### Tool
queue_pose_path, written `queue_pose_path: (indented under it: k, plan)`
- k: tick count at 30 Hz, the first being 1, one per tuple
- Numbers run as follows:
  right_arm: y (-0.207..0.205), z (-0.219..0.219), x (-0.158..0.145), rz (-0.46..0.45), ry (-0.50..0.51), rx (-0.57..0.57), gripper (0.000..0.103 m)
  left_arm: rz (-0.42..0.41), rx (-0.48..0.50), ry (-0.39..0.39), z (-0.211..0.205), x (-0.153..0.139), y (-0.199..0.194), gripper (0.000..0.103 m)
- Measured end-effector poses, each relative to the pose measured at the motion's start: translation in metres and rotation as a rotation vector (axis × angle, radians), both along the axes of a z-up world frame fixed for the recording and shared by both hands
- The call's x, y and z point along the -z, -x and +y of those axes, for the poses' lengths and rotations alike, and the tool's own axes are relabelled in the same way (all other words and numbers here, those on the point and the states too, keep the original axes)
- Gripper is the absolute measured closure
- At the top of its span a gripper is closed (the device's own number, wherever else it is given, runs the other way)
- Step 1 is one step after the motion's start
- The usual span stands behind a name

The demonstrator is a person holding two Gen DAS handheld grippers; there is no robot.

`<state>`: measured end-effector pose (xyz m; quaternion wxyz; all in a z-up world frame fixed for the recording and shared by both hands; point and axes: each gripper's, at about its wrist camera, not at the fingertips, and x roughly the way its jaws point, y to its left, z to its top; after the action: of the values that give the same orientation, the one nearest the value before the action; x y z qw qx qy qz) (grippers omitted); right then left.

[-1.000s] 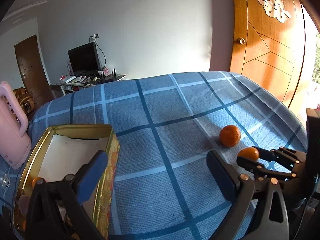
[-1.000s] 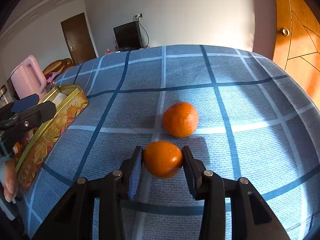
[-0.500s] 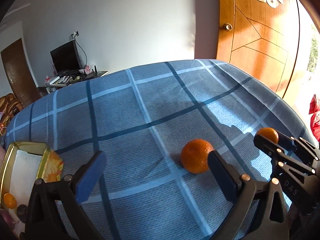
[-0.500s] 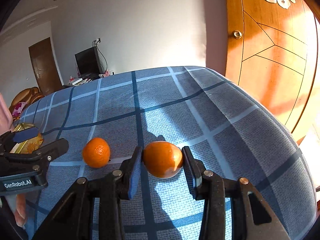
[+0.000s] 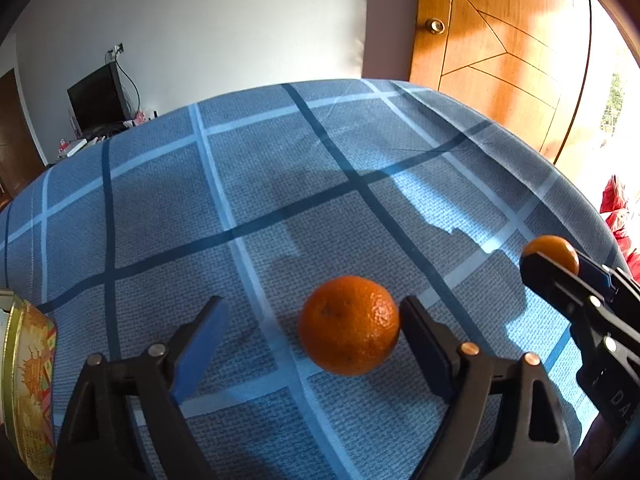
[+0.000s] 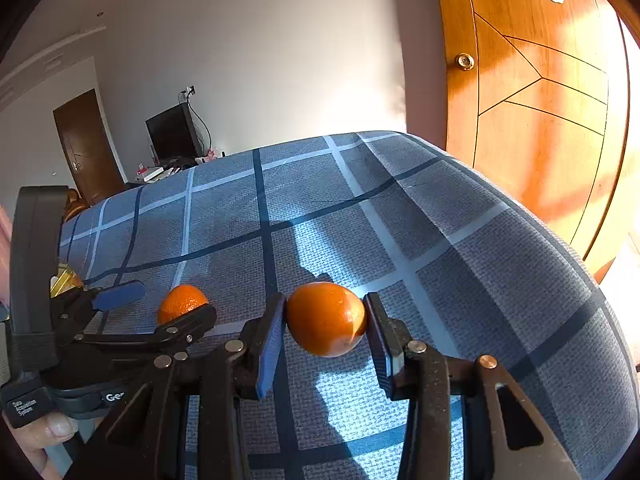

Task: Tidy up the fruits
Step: 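Grasp a mandarin with the left tool while the right tool grasps another mandarin, then lift both mandarins and carry them over the tin tray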

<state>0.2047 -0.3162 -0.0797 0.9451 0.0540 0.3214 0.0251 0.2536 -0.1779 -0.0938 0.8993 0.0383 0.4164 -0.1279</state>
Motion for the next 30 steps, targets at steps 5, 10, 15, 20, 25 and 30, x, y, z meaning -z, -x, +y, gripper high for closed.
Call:
queue_pose_path:
  k: [5, 10, 15, 20, 25, 30]
  plan:
    - [0.0, 0.005, -0.001, -0.002, 0.02, -0.016, 0.062, 0.043, 0.044, 0.042, 0.002, 0.004, 0.0, 0.055]
    - [0.002, 0.006, -0.001, -0.015, 0.014, -0.041, 0.062, 0.044, 0.041, 0.062, 0.009, 0.004, 0.005, 0.055]
    - [0.006, 0.012, -0.004, -0.046, 0.034, -0.074, 0.062, 0.013, 0.016, 0.061, 0.021, -0.001, 0.011, 0.056]
    - [0.013, 0.016, -0.009, -0.089, 0.038, -0.088, 0.062, -0.031, -0.008, 0.048, 0.031, -0.006, 0.022, 0.056]
    - [0.022, 0.021, -0.013, -0.129, 0.039, -0.097, 0.062, -0.08, -0.017, 0.03, 0.035, -0.012, 0.031, 0.056]
    - [0.028, 0.027, -0.016, -0.164, 0.048, -0.104, 0.062, -0.127, -0.028, 0.024, 0.037, -0.018, 0.039, 0.056]
